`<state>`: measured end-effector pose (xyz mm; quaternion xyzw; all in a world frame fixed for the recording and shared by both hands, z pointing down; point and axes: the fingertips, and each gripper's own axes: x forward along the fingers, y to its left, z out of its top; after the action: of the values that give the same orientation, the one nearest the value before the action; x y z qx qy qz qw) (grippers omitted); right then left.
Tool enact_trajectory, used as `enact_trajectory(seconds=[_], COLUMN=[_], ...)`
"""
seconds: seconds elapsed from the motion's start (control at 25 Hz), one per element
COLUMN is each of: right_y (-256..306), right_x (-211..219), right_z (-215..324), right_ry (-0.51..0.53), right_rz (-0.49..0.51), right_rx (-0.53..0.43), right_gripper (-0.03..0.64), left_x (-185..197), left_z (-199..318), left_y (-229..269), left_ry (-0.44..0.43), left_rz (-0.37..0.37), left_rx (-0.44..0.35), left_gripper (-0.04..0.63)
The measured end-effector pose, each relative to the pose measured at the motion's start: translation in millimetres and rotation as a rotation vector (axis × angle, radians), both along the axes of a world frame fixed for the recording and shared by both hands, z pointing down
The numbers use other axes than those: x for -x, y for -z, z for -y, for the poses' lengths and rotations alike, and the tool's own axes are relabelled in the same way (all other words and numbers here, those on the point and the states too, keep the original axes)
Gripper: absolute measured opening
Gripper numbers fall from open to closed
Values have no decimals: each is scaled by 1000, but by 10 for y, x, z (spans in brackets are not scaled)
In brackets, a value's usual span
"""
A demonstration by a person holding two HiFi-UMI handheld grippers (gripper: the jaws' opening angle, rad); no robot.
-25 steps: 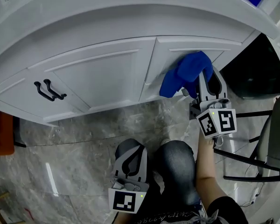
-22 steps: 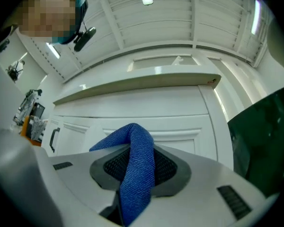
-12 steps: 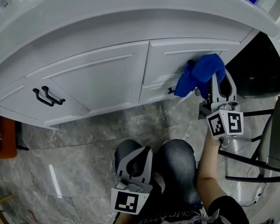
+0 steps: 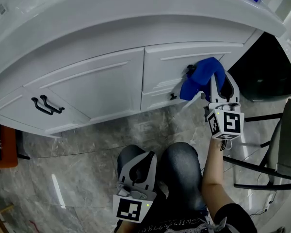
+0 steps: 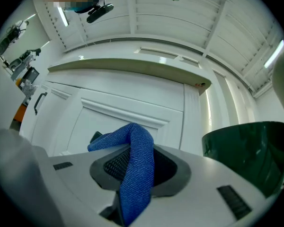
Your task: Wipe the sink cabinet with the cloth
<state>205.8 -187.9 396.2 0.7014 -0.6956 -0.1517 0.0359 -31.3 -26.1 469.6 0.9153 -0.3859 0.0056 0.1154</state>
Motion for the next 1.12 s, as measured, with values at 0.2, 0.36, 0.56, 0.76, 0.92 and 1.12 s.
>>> enact_trajectory(seconds=[0.2,0.36,0.56,0.76,0.92,1.12], right_y=[-5,-9,-67,-69,-16,119], right_x=[-293,-399,-708,-689,-588,133], right_z=[-15,-58,-92,-20,-126,-424], right_ry=[-58,-92,-200,-202,-188,-32], right_rz=[18,12,86,115,158,200], right_rx=[-2,-4,6,9,-9,-49], right_gripper=[114,114,114,113,114,114], left_x=[55,79,105,44,60,91], left_z=[26,29,32,12,-19,-13], left_y=[8,22,-6,2,1,12], left_ry=[15,26,32,20,23,44], left_rz=[2,-3,-6,-22,-15,-12], left_rx=[-1,-3,6,4,6,-8], left_gripper=[5,5,5,5,5,5])
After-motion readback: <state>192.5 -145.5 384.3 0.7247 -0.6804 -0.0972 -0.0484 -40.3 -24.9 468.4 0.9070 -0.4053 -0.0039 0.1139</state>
